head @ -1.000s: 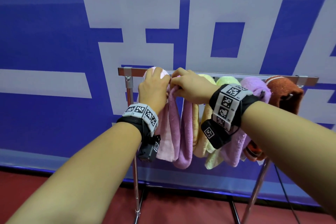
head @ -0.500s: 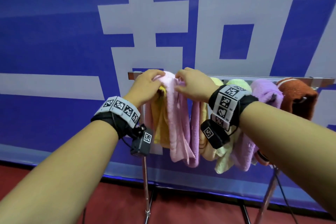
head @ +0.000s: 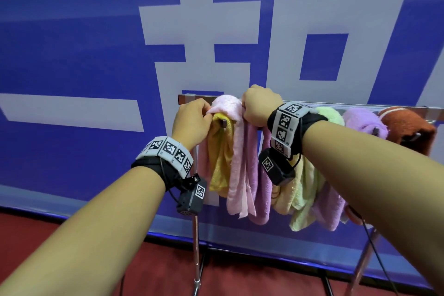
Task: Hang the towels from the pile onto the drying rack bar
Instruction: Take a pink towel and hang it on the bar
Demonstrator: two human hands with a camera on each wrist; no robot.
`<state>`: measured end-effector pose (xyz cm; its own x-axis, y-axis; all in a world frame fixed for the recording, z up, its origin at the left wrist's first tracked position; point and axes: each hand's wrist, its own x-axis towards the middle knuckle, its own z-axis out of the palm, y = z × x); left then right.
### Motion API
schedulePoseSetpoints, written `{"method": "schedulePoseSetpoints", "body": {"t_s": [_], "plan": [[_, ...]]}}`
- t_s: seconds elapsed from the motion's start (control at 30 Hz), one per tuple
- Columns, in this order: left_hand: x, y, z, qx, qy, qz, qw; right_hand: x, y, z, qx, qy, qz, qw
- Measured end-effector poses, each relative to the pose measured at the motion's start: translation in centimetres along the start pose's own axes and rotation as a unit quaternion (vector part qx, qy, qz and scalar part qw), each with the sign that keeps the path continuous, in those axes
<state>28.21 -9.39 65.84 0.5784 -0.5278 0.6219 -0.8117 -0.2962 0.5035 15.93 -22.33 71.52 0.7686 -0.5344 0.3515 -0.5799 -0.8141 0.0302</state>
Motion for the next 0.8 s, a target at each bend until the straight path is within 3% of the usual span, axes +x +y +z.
{"method": "schedulePoseSetpoints", "body": {"t_s": [0.23, 0.47, 0.63, 0.8], "plan": [[-0.8, 0.1, -0.4, -0.001, -0.015, 0.022, 1.000, -0.6, -1.2, -0.8, -0.082, 0.034, -0.018, 0.996], [-0.9, 1.0, -0.1, -0.035, -0.009, 0.066, 0.997, -1.3, -0.3, -0.7, 0.035, 0.087, -0.055, 0.994], [-2.1, 1.7, -0.3, -0.019, -0.033, 0.042, 0.998, -3.1, -0.3, 0.1, 0.053, 0.033, -0.111, 0.992], [-4.9, 3.0, -1.7, -0.001, -0.079, 0.007, 0.997, -5.9, 0.5, 0.5, 0.090, 0.055, -0.135, 0.985]]}}
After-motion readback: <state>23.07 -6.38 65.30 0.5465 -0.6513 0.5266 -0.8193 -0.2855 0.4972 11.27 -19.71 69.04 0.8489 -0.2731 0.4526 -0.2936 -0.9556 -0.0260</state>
